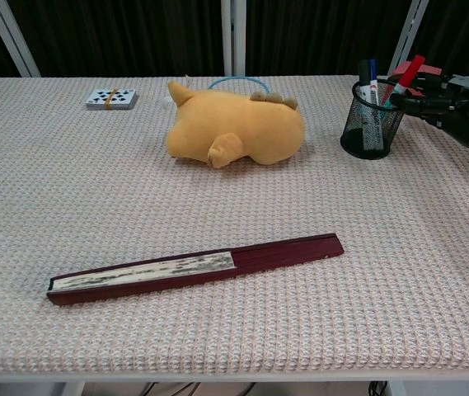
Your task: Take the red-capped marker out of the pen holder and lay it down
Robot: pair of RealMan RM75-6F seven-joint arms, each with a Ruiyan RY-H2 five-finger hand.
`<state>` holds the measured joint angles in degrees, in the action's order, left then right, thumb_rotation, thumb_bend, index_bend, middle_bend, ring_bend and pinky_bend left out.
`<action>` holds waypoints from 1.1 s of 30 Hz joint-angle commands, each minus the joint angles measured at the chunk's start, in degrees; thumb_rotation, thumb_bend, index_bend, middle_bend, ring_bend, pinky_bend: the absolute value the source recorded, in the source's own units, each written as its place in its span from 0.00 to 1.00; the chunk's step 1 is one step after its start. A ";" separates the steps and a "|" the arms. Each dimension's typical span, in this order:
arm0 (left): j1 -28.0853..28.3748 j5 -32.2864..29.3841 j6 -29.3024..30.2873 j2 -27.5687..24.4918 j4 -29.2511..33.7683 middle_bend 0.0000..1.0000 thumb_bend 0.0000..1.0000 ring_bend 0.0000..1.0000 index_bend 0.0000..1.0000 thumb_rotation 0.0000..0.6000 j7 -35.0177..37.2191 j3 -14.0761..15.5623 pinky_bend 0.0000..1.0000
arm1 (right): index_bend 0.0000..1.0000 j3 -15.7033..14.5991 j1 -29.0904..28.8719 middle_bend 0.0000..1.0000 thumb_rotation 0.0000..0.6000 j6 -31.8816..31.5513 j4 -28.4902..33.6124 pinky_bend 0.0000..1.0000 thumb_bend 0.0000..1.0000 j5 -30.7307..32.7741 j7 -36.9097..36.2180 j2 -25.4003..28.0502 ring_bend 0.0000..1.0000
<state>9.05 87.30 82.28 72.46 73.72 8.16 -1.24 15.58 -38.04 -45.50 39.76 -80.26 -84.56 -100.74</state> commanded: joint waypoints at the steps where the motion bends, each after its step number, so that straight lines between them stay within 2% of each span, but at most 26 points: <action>1: 0.05 -0.06 -0.16 0.06 -0.08 0.02 0.00 0.00 0.06 1.00 -0.02 0.01 0.00 | 0.29 -0.31 -0.33 0.04 1.00 -0.39 -0.60 0.00 0.21 -0.15 -0.48 -0.36 0.00; 9: 0.19 -0.13 -0.45 0.11 -0.14 0.02 0.00 0.00 0.06 1.00 -0.08 -0.04 0.00 | 0.33 -0.11 -0.13 0.05 1.00 -1.94 -1.17 0.00 0.22 0.90 -0.18 -0.95 0.00; 21: 0.15 -0.08 -0.46 0.04 0.14 0.02 0.00 0.00 0.06 1.00 -0.52 0.02 0.00 | 0.35 -0.50 0.56 0.07 1.00 -2.91 -0.82 0.00 0.22 1.68 0.20 -0.89 0.00; 28: 0.40 -0.02 -0.70 -0.09 0.55 0.02 0.00 0.00 0.06 1.00 -0.94 -0.04 0.00 | 0.46 0.11 0.54 0.09 1.00 -2.95 -1.25 0.00 0.29 2.78 1.01 -1.27 0.00; 33: 0.49 -0.08 -0.82 -0.16 0.79 0.02 0.00 0.00 0.06 1.00 -1.19 -0.08 0.00 | 0.52 0.79 0.80 0.11 1.00 -3.16 -1.56 0.00 0.30 3.88 1.80 -1.75 0.00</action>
<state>9.53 87.22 81.45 72.30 74.51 6.96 -1.32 16.23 -37.32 -48.62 38.27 -76.54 -82.88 -102.38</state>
